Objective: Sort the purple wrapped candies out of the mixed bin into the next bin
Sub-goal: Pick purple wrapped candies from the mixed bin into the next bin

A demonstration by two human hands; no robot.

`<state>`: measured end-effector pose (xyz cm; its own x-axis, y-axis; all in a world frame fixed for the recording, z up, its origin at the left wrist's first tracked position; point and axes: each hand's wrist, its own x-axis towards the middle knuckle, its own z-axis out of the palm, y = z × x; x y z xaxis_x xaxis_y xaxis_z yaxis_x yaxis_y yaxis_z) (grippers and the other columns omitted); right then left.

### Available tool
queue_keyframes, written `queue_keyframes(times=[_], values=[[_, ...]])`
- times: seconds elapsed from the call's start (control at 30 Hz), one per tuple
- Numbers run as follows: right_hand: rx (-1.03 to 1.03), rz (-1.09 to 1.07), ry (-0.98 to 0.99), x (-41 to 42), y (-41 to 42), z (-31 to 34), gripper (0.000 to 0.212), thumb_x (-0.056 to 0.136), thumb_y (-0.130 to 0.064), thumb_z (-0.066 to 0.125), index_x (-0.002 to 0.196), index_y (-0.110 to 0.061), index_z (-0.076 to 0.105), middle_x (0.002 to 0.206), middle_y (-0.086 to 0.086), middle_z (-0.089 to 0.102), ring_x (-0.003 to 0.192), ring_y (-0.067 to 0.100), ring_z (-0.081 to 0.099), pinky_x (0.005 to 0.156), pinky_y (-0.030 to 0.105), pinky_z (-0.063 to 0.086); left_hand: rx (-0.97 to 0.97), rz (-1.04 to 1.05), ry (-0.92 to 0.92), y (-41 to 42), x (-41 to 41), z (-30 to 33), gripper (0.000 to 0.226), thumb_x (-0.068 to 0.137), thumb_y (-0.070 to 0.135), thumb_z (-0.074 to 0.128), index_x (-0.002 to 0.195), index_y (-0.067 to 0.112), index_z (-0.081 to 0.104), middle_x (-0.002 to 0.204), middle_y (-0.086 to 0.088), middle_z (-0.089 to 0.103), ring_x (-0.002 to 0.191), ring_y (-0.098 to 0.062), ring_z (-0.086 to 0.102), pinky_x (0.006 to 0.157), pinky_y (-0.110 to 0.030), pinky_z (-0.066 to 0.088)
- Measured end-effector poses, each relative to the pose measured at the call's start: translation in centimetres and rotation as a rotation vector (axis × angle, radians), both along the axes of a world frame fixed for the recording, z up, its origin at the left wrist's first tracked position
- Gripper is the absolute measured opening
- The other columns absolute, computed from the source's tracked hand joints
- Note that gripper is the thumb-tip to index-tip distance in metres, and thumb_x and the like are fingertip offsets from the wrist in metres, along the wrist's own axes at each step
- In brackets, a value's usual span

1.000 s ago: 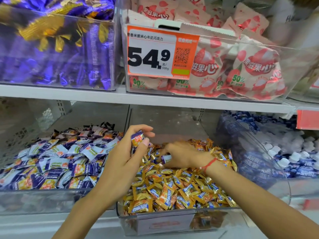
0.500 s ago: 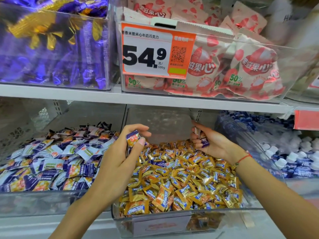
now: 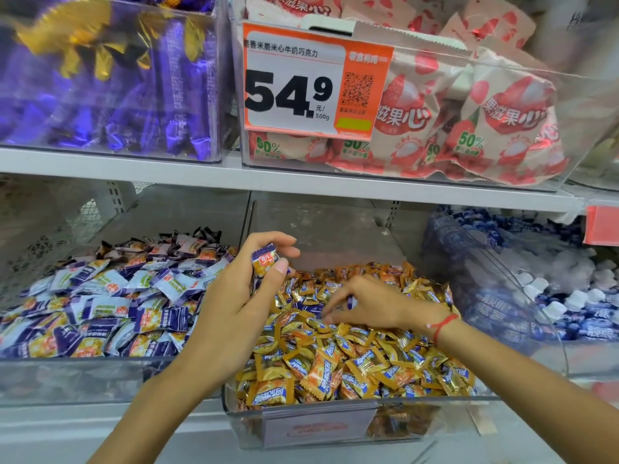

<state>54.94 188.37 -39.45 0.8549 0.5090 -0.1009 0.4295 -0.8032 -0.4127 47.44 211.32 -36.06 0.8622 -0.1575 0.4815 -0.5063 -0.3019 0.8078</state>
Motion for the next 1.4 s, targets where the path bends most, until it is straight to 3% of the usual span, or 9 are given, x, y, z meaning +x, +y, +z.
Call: queue_keyframes(times=[0.23,0.4,0.6,0.73,0.8,0.93,1.07,1.3,1.4], values=[[-0.160,0.052,0.225,-1.3,-3.5,4.2,0.018,0.088,-0.035,0.068,0.099,-0.025,0.077,0.081,-0.028,0.070,0.073,-0.009,0.061,0.073,0.013,0.044,0.005,-0.005,-0.023,0.0,0.2,-0.2,0.030,0.089,0.052,0.038,0.115,0.044,0.049,0.115,0.026,0.060,0.086,-0.039,0.061,0.078,-0.046,0.049],[-0.070,-0.105,-0.097,0.3,-2.1,3.4,0.012,0.090,-0.038,0.064,0.093,-0.034,0.075,0.063,-0.032,0.059,0.065,-0.010,0.056,0.065,0.019,0.046,-0.027,-0.021,-0.009,-0.1,0.3,-0.1,0.026,0.091,0.046,0.040,0.115,0.041,0.050,0.112,0.027,0.061,0.088,-0.023,0.062,0.077,-0.040,0.048],[-0.471,-0.042,-0.075,2.4,1.0,0.7,0.029,0.082,-0.028,0.071,0.111,-0.029,0.071,0.110,-0.012,0.066,0.101,0.014,0.060,0.077,0.030,0.049,-0.047,-0.056,0.016,0.0,0.1,-0.2,0.026,0.094,0.034,0.042,0.118,0.030,0.052,0.107,0.022,0.062,0.098,0.002,0.060,0.081,-0.027,0.048],[-0.500,-0.043,-0.128,2.5,1.8,-0.1,0.024,0.082,-0.019,0.069,0.106,-0.021,0.071,0.108,-0.004,0.067,0.100,0.019,0.062,0.072,0.028,0.046,-0.040,-0.049,0.027,0.1,0.2,-0.4,0.025,0.094,0.033,0.042,0.118,0.032,0.052,0.108,0.023,0.063,0.102,0.004,0.060,0.087,-0.022,0.047],[-0.388,-0.080,-0.158,2.3,1.3,-0.6,0.019,0.084,-0.022,0.070,0.102,-0.019,0.068,0.107,-0.003,0.068,0.099,0.019,0.062,0.072,0.028,0.045,-0.025,-0.037,0.010,0.0,0.1,-0.4,0.025,0.094,0.036,0.042,0.117,0.033,0.051,0.109,0.025,0.062,0.097,-0.001,0.061,0.084,-0.023,0.046],[0.182,-0.290,-0.001,1.3,-0.3,0.0,0.028,0.089,-0.036,0.067,0.104,-0.015,0.055,0.099,0.004,0.065,0.083,0.016,0.064,0.068,0.029,0.050,-0.009,-0.002,-0.028,-0.2,-0.1,-0.1,0.030,0.090,0.046,0.041,0.116,0.037,0.051,0.112,0.026,0.061,0.077,-0.041,0.054,0.066,-0.031,0.044],[0.587,-0.448,0.263,0.4,-0.2,2.1,0.028,0.097,-0.024,0.054,0.123,-0.014,0.046,0.094,0.021,0.064,0.043,0.005,0.049,0.042,0.018,0.038,-0.012,0.005,-0.037,-0.2,0.0,0.0,0.029,0.089,0.049,0.039,0.114,0.040,0.050,0.111,0.028,0.061,0.074,-0.041,0.052,0.062,-0.031,0.042],[-0.333,0.006,-0.085,1.8,2.1,0.5,0.033,0.089,-0.019,0.063,0.122,-0.022,0.059,0.113,0.001,0.064,0.092,0.017,0.062,0.073,0.029,0.048,-0.011,0.004,-0.037,-0.1,0.1,-0.3,0.032,0.087,0.056,0.036,0.113,0.045,0.049,0.112,0.028,0.061,0.086,-0.040,0.057,0.065,-0.015,0.044],[-0.456,0.076,-0.143,2.5,2.2,0.6,0.045,0.088,-0.020,0.066,0.131,-0.033,0.058,0.133,-0.006,0.059,0.114,0.021,0.058,0.085,0.030,0.049,0.003,0.008,-0.038,-0.1,0.1,-0.4,0.030,0.086,0.058,0.035,0.112,0.049,0.048,0.113,0.027,0.061,0.085,-0.039,0.058,0.065,-0.019,0.047]])
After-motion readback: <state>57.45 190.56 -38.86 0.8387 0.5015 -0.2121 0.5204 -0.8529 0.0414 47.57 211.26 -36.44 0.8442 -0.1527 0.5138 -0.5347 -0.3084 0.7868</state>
